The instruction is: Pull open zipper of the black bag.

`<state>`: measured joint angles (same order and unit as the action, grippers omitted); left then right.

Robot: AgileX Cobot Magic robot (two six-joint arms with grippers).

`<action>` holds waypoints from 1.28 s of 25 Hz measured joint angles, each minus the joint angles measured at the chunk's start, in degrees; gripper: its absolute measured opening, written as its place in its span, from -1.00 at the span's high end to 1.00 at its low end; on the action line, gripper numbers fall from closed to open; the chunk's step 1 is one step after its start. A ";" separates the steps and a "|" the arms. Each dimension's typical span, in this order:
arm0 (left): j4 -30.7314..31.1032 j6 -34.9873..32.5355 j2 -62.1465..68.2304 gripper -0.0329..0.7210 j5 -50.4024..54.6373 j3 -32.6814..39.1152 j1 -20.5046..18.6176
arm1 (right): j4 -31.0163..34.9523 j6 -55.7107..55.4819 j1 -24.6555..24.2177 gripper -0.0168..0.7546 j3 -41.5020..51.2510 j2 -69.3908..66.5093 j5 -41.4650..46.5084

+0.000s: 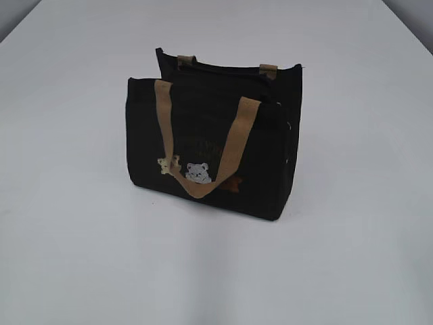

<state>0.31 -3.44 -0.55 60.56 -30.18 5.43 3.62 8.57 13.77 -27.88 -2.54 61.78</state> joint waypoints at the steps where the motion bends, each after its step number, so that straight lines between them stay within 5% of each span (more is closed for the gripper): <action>1: 0.00 0.00 0.00 0.30 0.00 0.00 0.00 | -0.05 -0.11 0.00 0.07 0.05 1.31 0.30; 19: 0.37 0.00 0.00 0.30 0.00 0.00 -0.34 | -0.04 -0.32 -0.19 0.08 0.07 2.91 0.81; 26: -0.31 0.00 0.00 0.29 -0.04 0.00 -4.67 | 0.13 -0.32 -11.26 0.08 0.07 2.91 0.83; 32: -0.31 0.00 0.00 0.29 -0.09 0.00 -4.67 | 0.13 -0.32 -12.08 0.08 0.07 2.91 0.83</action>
<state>0.00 -3.44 -0.55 60.47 -30.18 0.76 3.75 8.25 1.69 -27.81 0.37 62.61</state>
